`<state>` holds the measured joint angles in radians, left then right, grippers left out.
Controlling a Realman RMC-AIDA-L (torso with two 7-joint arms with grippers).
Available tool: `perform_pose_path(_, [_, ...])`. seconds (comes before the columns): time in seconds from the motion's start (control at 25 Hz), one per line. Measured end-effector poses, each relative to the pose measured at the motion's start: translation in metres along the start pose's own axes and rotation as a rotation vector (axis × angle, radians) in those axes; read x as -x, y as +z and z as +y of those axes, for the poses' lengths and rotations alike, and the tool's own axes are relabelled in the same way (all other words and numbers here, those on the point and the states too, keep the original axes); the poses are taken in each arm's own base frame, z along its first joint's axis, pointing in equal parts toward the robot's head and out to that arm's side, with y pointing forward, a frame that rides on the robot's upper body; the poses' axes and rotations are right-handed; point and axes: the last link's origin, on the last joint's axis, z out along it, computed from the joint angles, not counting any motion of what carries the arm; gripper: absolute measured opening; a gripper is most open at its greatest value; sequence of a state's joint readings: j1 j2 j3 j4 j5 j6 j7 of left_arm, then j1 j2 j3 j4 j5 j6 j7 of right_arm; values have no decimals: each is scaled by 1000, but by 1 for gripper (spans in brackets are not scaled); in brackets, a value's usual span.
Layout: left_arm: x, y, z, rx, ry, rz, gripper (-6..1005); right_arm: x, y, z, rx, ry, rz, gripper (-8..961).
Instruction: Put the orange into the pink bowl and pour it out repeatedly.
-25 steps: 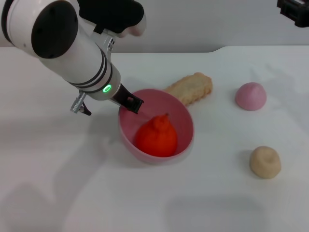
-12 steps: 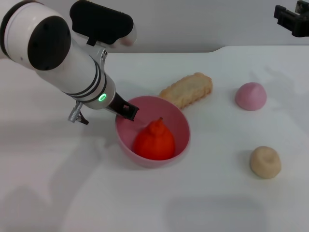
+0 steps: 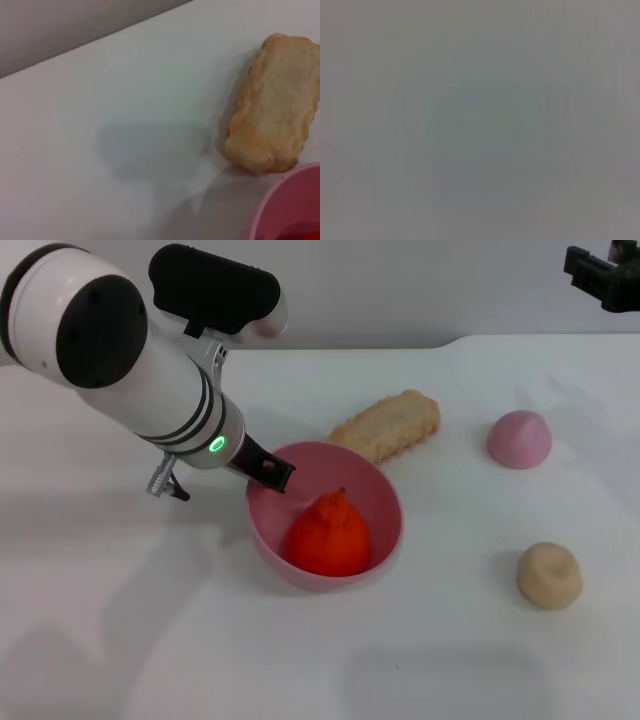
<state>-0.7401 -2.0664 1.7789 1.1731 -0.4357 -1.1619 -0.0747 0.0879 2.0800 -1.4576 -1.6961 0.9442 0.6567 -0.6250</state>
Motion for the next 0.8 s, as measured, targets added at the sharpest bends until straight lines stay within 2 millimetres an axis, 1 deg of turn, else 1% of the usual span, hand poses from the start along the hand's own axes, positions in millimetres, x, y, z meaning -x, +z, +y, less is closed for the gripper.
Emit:
perform_pose_path(0.24, [-2,0,-3,-4,-5,39,71,0,1,2,8,-3,2,500])
perform_pose_path(0.48, [-7,-2,-8,-26,3,72,255,-3,2,2,6,-3,11,500])
perform_pose_path(0.56, [-11,-6,-9,-49,21,93,349,-4,2,1,3,-9,15,500])
perform_pose_path(0.68, [-22,-20,-14,-112,65,172,490,-5,1,-3,-17,-54,-1,500])
perform_pose_path(0.72, [-22,-20,-14,-112,65,172,529,-5,0,-6,-32,-82,-12,500])
perform_pose_path(0.76, [-33,-37,-23,-203,115,325,568,-4,-1,-8,-45,-99,-25,499])
perform_pose_path(0.8, [-36,-42,-25,-226,126,376,606,-4,-2,-11,-66,-120,-44,499])
